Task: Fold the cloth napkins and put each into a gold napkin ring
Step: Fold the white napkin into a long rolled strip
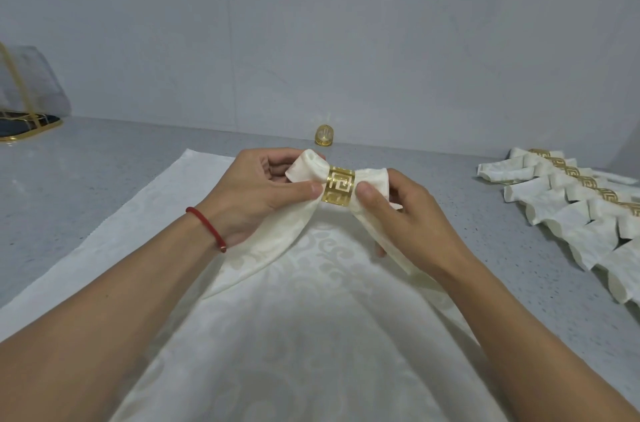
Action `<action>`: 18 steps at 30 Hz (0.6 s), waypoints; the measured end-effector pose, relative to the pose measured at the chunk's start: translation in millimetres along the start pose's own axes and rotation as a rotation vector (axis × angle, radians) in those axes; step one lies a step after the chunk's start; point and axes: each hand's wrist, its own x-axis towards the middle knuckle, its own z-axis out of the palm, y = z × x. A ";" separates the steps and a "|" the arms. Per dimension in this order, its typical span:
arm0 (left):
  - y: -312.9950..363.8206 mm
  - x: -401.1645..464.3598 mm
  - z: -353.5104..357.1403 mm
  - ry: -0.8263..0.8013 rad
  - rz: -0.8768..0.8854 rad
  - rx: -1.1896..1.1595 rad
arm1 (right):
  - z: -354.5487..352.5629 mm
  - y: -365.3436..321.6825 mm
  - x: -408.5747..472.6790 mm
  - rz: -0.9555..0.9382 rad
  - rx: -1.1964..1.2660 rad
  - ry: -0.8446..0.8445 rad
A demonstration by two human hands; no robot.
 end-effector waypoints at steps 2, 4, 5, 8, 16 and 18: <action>-2.1 0.1 2.6 -0.004 -0.010 -0.017 | 2.2 -0.1 -1.9 -0.007 0.017 0.001; -3.1 -0.3 4.1 -0.024 0.002 -0.001 | 6.1 0.5 -1.7 -0.038 0.036 0.015; -3.0 -0.8 4.2 -0.037 0.016 0.028 | 7.2 0.5 -1.1 -0.033 0.058 0.023; -1.2 -2.3 3.1 -0.100 0.025 0.139 | 2.9 0.6 0.6 0.023 0.084 0.041; -7.2 -3.8 5.7 -0.059 -0.011 0.108 | -7.4 -2.5 4.0 0.175 0.222 -0.045; -8.0 -1.4 4.9 -0.038 -0.039 0.096 | -17.8 -1.7 6.5 0.253 0.308 -0.084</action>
